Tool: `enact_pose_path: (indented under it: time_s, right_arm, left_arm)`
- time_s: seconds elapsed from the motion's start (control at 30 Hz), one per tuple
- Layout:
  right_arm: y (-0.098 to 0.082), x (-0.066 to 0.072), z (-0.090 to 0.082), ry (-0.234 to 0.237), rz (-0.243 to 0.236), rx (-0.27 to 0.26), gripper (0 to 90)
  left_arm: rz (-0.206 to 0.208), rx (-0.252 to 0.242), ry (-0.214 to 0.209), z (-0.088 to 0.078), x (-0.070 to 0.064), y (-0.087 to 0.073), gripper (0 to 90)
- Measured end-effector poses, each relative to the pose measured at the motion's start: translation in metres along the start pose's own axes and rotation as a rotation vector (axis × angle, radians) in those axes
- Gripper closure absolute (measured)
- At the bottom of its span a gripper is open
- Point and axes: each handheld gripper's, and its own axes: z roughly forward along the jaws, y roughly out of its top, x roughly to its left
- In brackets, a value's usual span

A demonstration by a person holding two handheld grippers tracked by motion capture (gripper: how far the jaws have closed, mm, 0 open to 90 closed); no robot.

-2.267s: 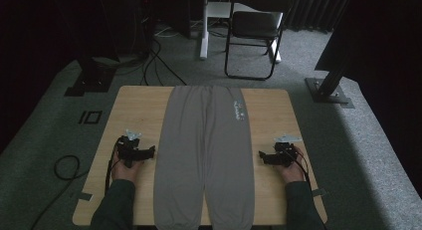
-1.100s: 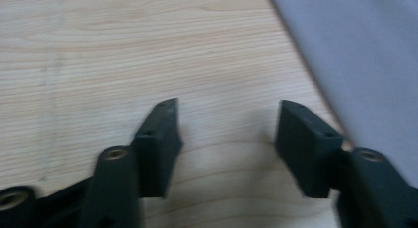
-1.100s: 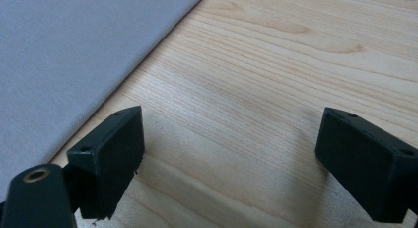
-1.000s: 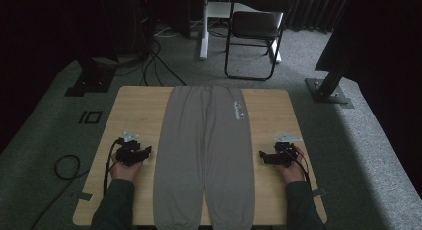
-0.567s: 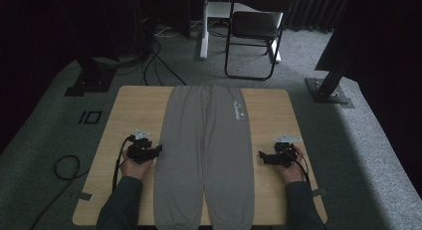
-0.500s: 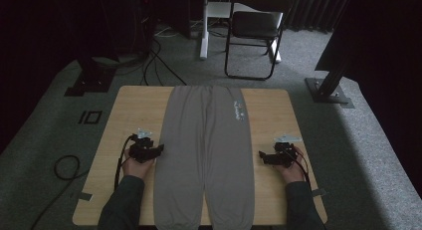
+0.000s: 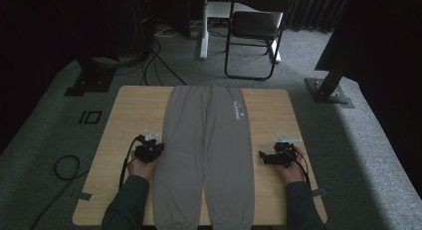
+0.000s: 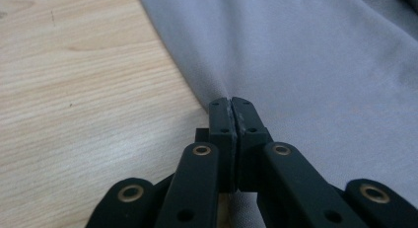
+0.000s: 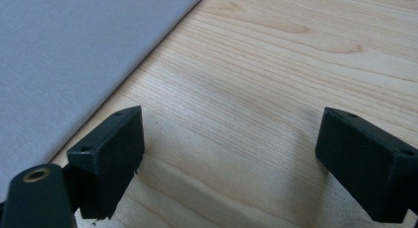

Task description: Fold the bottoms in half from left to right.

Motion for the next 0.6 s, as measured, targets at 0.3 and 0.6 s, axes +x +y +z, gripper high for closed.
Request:
enact_pose_path:
  time_s: [0.3,0.6]
  right_arm:
    - [-0.001,0.002,-0.001,0.007,-0.007,-0.004,14.3]
    - [0.009,0.022,-0.007,0.026,0.034,-0.070,25.3]
  left_arm:
    - [-0.020,0.011,0.066,-0.009,0.018,-0.005,89.7]
    - [-0.021,0.005,0.066,-0.009,0.019,-0.005,89.7]
